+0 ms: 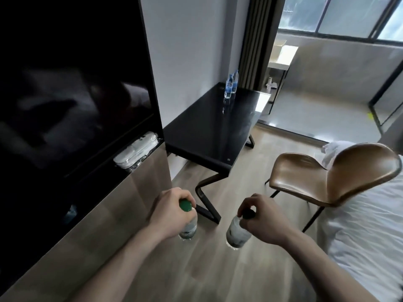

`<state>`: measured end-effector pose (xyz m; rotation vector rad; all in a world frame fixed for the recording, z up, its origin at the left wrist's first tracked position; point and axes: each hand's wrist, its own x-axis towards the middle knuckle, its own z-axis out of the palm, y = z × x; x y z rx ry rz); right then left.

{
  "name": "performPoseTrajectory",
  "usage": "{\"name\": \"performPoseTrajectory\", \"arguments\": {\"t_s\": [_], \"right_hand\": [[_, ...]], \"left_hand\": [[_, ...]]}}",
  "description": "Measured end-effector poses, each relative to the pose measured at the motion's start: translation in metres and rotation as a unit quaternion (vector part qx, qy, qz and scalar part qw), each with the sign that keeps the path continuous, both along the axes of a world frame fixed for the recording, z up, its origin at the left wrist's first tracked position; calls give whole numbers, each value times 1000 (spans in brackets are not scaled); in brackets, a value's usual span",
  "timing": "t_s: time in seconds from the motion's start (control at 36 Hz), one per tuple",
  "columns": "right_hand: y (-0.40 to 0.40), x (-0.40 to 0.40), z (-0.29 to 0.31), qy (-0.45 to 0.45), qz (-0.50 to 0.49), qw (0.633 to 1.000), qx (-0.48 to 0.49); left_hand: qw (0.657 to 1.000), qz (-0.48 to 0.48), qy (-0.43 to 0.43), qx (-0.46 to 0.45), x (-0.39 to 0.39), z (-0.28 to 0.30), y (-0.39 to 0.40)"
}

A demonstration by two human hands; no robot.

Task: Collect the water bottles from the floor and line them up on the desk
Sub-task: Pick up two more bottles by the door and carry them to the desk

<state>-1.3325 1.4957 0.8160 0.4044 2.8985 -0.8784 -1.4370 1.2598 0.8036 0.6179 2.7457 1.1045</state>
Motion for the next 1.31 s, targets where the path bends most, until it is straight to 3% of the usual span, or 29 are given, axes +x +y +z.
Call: {"name": "performPoseTrajectory", "arguments": {"t_s": [0.31,0.64,0.94,1.31], "right_hand": [[135,-114,-12,-4,23,1000,-13],[293,-245,9,-5,108,994,-9],[390,-354,6,4,125,992,-8],[464,-507,-16,-13,155,988,-1]], "left_hand": [[999,20,-25,6,-101,-6,131],[991,127,-26,21,-185,-3,260],[987,158,-38,-2,-272,2,346],[988,145,-50,-5,-435,-23,428]]}}
